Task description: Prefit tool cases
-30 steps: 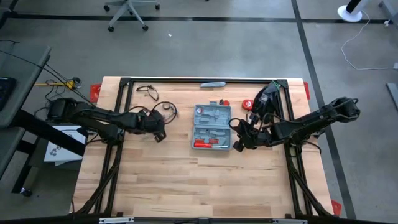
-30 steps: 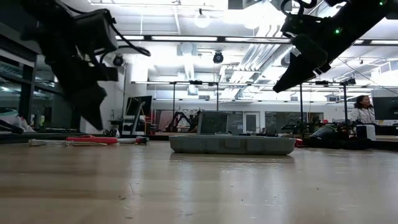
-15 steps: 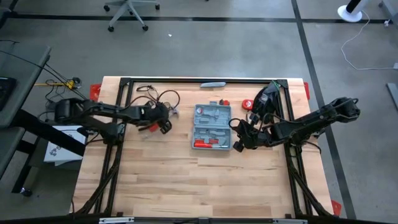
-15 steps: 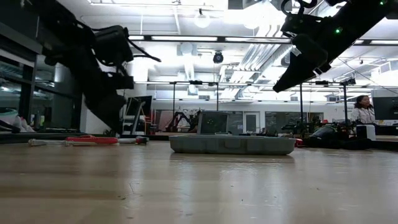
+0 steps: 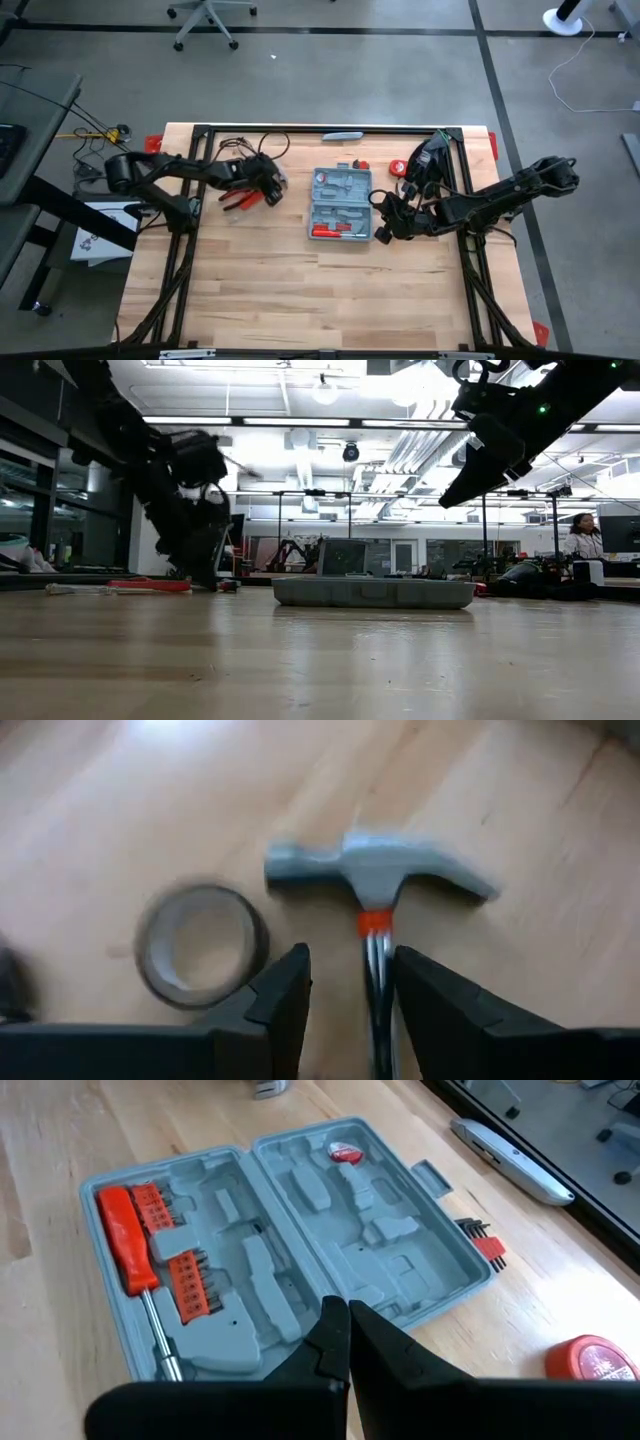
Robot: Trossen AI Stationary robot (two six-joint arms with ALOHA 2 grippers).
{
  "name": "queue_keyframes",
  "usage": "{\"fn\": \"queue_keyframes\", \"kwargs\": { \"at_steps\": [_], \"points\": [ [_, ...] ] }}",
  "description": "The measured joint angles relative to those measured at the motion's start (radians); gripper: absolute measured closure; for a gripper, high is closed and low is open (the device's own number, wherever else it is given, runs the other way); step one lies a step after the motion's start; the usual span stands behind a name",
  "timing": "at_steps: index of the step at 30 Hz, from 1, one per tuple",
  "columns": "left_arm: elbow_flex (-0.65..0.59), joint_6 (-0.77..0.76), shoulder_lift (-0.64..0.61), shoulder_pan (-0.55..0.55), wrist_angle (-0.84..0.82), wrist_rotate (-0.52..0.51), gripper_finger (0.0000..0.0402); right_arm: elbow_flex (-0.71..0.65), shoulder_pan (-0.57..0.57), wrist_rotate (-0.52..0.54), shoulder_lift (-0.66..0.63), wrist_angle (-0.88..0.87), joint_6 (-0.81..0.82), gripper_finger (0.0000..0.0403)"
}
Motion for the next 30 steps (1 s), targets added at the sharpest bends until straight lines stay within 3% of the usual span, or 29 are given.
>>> {"fn": "queue_keyframes", "kwargs": {
  "at_steps": [8,15,22,30],
  "points": [
    [0.004,0.005,0.082,0.001,0.041,0.021,0.0274,0.0,0.0,0.012,0.0,0.0,-0.001,0.0402],
    [0.002,0.005,0.09,-0.014,0.055,0.017,0.0382,0.0,0.0,0.013,0.0,0.0,-0.001,0.0402],
    [-0.004,0.014,0.075,-0.049,0.077,-0.028,0.0382,0.0,0.0,0.018,0.0,0.0,-0.001,0.0402],
    [-0.01,0.016,-0.017,-0.09,0.054,0.006,0.0383,0.0,0.0,0.027,0.0,0.0,-0.012,0.0402]
  ]
}}
